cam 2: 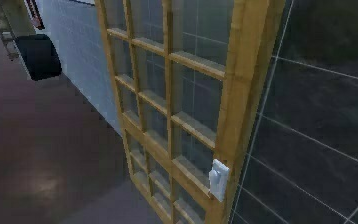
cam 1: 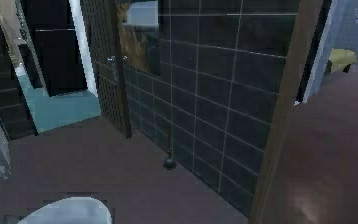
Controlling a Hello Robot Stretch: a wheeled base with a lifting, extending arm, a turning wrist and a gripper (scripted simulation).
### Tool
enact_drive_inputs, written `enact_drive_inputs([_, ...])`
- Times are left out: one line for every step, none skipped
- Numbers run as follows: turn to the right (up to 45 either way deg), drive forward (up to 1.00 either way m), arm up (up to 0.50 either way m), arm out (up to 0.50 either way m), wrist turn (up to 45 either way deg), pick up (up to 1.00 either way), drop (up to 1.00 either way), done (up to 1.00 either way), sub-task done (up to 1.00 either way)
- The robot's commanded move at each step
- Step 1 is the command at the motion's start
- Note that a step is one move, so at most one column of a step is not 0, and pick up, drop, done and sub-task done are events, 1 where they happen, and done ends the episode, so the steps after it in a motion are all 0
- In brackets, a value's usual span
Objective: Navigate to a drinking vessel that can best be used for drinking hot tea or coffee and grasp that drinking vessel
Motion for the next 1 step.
enact_drive_inputs([12.0, 0.0, 0.0, 0.0, 0.0, 0.0, 0.0, 0.0, 0.0])
